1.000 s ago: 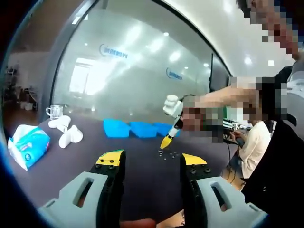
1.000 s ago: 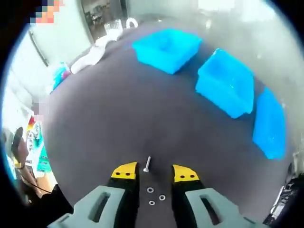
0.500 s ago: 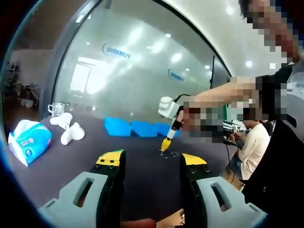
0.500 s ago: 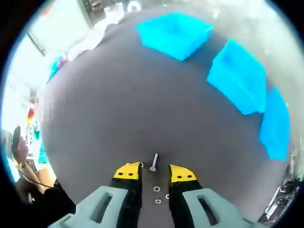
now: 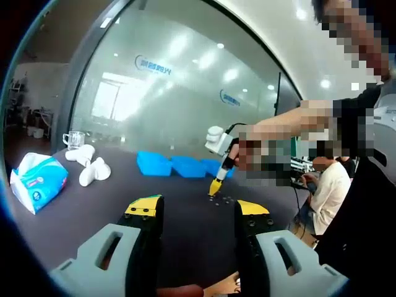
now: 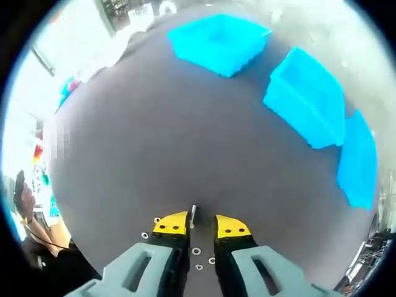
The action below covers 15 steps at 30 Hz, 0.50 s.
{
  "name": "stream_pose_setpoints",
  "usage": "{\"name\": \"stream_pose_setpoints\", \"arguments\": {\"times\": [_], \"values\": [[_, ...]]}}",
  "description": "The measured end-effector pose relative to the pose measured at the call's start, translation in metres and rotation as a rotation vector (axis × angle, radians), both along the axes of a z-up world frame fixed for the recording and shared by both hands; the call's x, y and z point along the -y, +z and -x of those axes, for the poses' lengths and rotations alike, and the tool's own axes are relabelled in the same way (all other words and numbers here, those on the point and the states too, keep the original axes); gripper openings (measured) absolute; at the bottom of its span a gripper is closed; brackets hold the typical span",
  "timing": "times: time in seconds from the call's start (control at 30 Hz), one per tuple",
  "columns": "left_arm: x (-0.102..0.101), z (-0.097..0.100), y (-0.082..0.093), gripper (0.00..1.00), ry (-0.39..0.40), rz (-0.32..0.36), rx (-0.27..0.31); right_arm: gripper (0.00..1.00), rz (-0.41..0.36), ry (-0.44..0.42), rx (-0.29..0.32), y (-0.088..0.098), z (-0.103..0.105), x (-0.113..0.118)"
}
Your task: Sort the screws, nuts, and washers into the corresponding bins
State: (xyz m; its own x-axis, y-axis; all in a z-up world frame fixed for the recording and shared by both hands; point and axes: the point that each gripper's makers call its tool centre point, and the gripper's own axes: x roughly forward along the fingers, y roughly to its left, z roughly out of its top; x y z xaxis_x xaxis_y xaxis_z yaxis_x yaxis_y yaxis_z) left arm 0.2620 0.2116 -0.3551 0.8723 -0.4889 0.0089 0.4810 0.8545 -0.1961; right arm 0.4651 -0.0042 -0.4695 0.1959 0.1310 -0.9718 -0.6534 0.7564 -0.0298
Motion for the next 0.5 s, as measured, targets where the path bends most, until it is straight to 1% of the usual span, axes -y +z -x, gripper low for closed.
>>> {"name": "stream_pose_setpoints", "arguments": {"times": [0.07, 0.23, 0.37, 0.5], "values": [[0.0000, 0.0001, 0.0001, 0.45, 0.000, 0.002, 0.000, 0.08, 0.007, 0.016, -0.007, -0.0025, 0.0023, -0.0010], [-0.0005, 0.0002, 0.0000, 0.45, 0.002, 0.002, -0.001, 0.00, 0.012, 0.059, -0.012, -0.0037, 0.0057, -0.0078], [-0.0001, 0.0005, 0.0006, 0.45, 0.000, 0.001, 0.000, 0.00, 0.022, 0.078, -0.012, -0.0040, 0.0058, -0.0083], [-0.0003, 0.0011, 0.0016, 0.45, 0.001, 0.000, 0.001, 0.00, 0.004, 0.073, -0.018, -0.0026, 0.0066, -0.0080]]}}
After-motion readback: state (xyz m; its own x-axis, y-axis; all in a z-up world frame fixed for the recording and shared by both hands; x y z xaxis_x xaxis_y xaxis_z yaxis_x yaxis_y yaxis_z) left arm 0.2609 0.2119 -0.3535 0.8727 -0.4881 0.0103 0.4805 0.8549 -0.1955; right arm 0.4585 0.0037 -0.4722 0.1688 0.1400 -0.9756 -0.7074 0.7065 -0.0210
